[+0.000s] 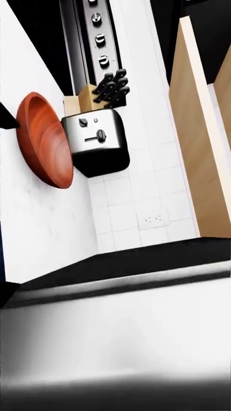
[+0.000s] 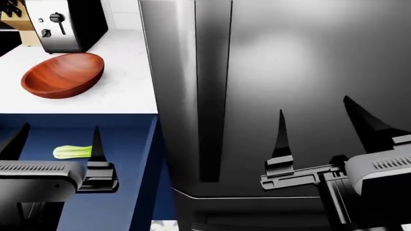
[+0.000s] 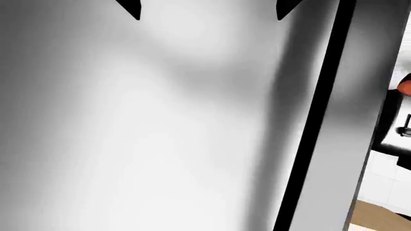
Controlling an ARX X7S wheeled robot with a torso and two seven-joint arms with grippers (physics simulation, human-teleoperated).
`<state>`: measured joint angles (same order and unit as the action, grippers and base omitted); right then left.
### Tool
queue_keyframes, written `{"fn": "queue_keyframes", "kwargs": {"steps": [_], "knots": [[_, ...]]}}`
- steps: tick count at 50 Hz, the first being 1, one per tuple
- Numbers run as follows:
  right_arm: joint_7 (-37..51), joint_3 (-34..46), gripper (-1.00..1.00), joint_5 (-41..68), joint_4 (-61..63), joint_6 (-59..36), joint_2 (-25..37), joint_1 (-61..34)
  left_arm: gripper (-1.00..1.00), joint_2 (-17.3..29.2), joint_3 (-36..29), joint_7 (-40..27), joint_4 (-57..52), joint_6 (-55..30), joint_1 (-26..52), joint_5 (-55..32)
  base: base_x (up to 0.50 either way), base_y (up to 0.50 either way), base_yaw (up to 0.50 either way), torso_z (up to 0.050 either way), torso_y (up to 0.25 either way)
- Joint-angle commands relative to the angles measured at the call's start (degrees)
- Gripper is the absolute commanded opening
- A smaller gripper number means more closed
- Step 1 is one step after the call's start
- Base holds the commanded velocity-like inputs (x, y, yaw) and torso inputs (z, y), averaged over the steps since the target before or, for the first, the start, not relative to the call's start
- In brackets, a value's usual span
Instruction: Place the bar in the bowl and close the drawer.
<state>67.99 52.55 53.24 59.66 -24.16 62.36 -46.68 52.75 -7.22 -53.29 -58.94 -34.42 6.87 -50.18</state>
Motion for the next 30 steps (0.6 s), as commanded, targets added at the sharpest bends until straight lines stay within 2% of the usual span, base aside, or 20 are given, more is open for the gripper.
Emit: {"fn": "queue_keyframes", "kwargs": {"steps": [1,7,30], "knots": [[0.98,3.16,1.0,-0.61,-0.21,1.79,0.93,-1.85,1.0,1.17,-0.82,-0.89,0.3,1.46,-0.32,-0.12,0.0,0.18,0.0,0.05,0.0],[0.88,3.99,1.0,-0.99,-0.32,2.26,0.93,-2.17,1.0,1.73,-0.9,-1.13,0.37,2.18,-0.83,-0.06,0.0,0.19,0.0,0.05,0.0],[1.07,6.13,1.0,-1.51,-0.38,4.21,1.57,-3.52,1.0,3.37,-2.45,-2.82,0.38,3.17,0.22,-0.73,0.0,0.37,0.0,0.05,0.0]]}}
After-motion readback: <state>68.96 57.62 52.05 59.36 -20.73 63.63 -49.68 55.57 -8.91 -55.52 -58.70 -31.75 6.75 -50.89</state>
